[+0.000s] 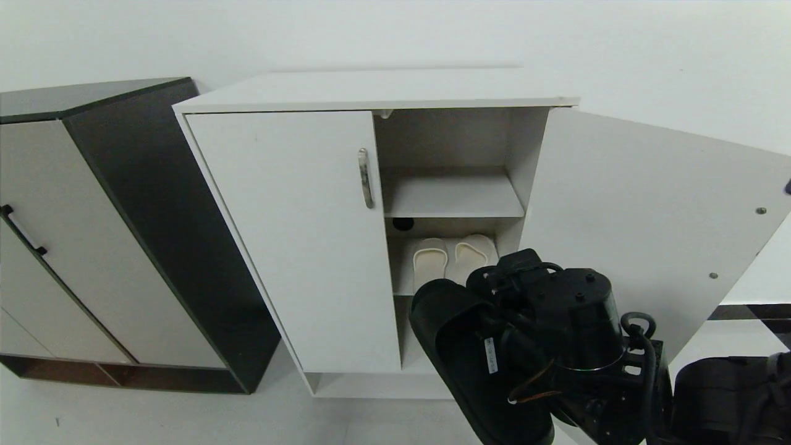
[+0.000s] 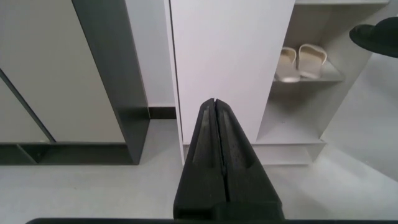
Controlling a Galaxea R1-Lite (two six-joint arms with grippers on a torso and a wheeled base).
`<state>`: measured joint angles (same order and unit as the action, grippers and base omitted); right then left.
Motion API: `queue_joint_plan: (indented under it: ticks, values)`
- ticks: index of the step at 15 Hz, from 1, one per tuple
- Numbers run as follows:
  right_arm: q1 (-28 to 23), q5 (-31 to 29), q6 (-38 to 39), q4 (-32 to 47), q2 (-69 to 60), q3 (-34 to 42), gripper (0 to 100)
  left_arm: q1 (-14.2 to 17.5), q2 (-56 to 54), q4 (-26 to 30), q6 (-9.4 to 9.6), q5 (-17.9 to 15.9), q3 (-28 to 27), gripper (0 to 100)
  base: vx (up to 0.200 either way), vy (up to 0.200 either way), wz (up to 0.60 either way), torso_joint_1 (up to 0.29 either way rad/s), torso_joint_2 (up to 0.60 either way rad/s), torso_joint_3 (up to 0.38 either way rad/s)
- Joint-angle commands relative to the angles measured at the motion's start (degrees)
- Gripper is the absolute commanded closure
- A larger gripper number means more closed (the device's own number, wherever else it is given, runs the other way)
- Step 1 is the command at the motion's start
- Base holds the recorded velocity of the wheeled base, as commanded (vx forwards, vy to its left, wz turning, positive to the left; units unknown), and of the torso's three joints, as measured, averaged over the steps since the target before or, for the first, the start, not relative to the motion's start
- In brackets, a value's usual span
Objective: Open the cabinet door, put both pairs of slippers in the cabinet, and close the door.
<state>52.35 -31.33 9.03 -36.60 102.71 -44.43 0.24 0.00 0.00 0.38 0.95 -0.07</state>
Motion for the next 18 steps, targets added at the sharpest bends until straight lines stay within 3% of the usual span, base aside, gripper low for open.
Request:
queue_joint_plan:
  ticks: [1,5,11,16,18]
  values:
    - [0.0,0.0,0.0,-0.8,0.0,0.2,100,0.0,0.1,0.0,-0.03,0.0,0.0,100,0.0,0.0,0.0,-0.041,0.44,0.373]
    - [0.0,0.2,-0.2,-1.5,0.1,0.8,100,0.0,0.0,0.0,-0.03,0.0,0.0,100,0.0,0.0,0.0,-0.025,0.35,0.326]
    - [0.3,-1.9,-2.6,-0.9,1.6,-2.2,100,0.0,0.0,0.0,-0.03,0.1,0.0,100,0.0,0.0,0.0,0.0,0.03,0.025]
    - [3.0,-10.8,11.9,26.9,5.0,-25.4,100,0.0,0.0,0.0,0.06,0.1,0.1,100,0.0,0.0,0.0,0.0,0.0,0.0]
    - [3.5,-15.7,13.6,29.0,7.2,-30.8,100,0.0,0.0,0.0,-0.03,0.2,0.0,100,0.0,0.0,0.0,0.0,0.0,0.0]
